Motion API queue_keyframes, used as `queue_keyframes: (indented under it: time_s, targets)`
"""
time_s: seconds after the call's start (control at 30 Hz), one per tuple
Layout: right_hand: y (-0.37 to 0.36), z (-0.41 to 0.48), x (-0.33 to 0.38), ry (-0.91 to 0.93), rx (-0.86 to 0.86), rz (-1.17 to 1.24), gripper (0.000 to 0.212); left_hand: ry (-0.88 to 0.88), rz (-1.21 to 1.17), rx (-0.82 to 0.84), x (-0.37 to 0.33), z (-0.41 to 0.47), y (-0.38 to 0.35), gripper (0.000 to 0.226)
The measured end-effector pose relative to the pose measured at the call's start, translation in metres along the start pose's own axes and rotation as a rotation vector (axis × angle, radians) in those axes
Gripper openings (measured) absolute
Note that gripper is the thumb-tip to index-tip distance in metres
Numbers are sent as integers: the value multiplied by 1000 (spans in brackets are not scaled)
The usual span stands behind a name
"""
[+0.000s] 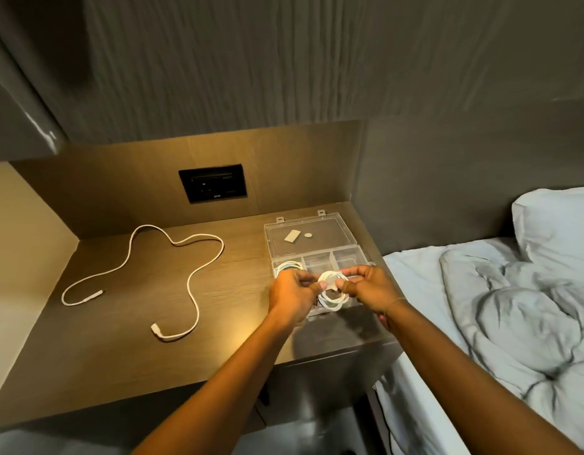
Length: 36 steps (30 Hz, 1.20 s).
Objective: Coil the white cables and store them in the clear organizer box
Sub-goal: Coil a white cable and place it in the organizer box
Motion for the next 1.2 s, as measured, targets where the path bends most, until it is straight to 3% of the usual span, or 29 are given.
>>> queue_keyframes:
  time_s: [0.1, 0.27, 0.73, 1.07, 1.2]
  targets:
    - [0, 32, -8, -55, 3, -82, 19, 71, 78, -46, 4, 19, -5, 20]
    - [-2, 59, -13, -54, -3, -214, 11, 119, 202, -97, 3, 34, -11, 19]
    - [-10, 78, -1, 102, 95, -685, 3, -124, 568, -213, -3, 32, -20, 31]
    - [-10, 62, 8, 275, 40, -889, 17, -234, 756, -340, 5, 25, -17, 33]
    - [-13, 55, 11, 385, 116, -1057, 19, -294, 935, -338, -6, 24, -22, 29]
Point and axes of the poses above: each hand's wrist, its own z-axis towards the middle knuckle, its own y-axis out of the back of the hand, x = y × z, the point moved 5 cm from there along z, towards the middle knuckle, and after that the axes turned 12 degrees about z, right-handed, at the moved point
